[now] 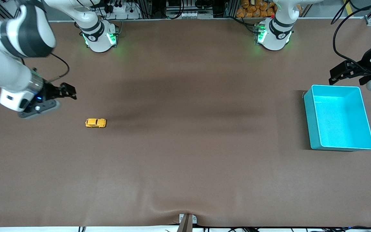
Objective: Wind and store yellow beetle car
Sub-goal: 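Move the right gripper over the yellow beetle car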
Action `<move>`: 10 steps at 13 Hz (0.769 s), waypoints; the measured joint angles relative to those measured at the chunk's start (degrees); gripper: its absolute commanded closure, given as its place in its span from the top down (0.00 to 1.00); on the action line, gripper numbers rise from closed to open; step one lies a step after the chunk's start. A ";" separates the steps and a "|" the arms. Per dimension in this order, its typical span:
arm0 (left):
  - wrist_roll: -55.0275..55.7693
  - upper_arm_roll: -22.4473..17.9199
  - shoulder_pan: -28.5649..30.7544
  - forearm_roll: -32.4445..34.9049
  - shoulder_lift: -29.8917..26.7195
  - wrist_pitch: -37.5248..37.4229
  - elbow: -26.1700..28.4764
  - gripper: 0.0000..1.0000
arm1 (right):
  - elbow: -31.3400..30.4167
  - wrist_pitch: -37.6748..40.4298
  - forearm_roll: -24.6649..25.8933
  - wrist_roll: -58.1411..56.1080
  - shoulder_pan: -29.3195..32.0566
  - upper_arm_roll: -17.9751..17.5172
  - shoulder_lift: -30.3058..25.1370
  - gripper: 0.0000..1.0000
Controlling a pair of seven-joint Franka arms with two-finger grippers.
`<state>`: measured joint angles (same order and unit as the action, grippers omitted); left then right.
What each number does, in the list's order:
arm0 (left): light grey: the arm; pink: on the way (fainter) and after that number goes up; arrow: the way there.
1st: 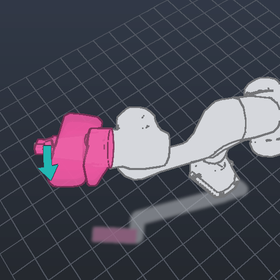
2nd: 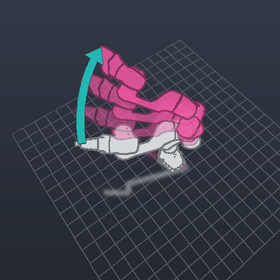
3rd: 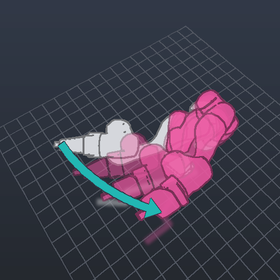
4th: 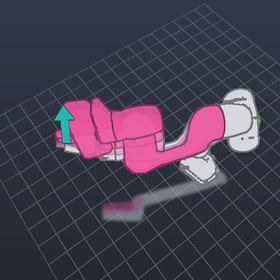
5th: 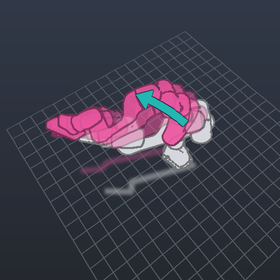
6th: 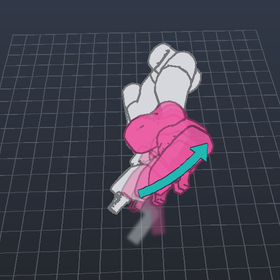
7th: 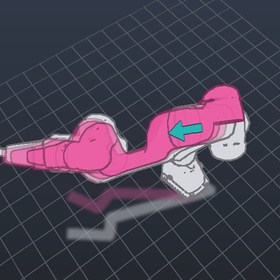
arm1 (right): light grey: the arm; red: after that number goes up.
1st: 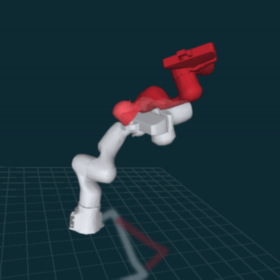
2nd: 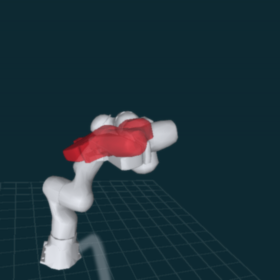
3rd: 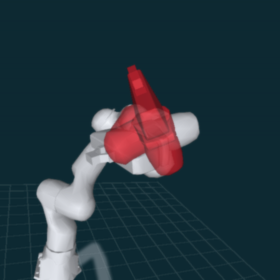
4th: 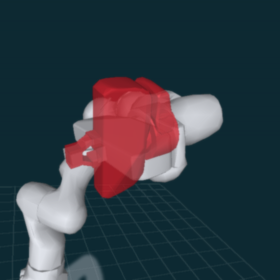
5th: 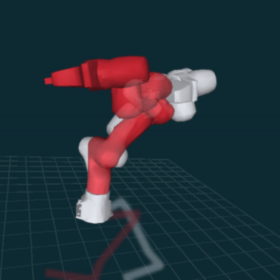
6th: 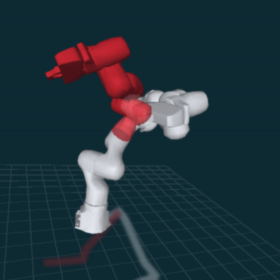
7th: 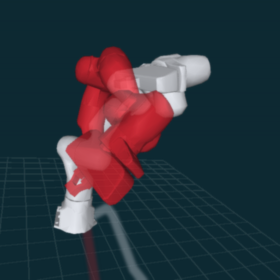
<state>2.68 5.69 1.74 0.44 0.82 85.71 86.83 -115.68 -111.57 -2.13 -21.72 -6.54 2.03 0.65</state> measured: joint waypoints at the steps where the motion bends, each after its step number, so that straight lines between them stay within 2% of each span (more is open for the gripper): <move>1: 0.01 0.03 -0.03 0.00 0.00 0.00 0.00 1.00 | -2.95 -3.77 0.38 -3.17 -0.26 -0.06 0.15 1.00; 4: 0.02 0.45 -0.12 0.00 0.00 0.00 0.02 1.00 | -9.21 -12.98 1.82 -14.14 -0.77 -0.11 1.24 1.00; 10: 1.01 1.44 -0.22 0.00 0.01 0.00 0.11 1.00 | -11.95 -23.25 2.16 -38.21 -0.72 0.03 8.38 1.00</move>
<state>3.69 7.13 1.53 0.44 0.82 85.71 86.94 -127.64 -134.82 0.03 -59.93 -7.26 2.06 9.03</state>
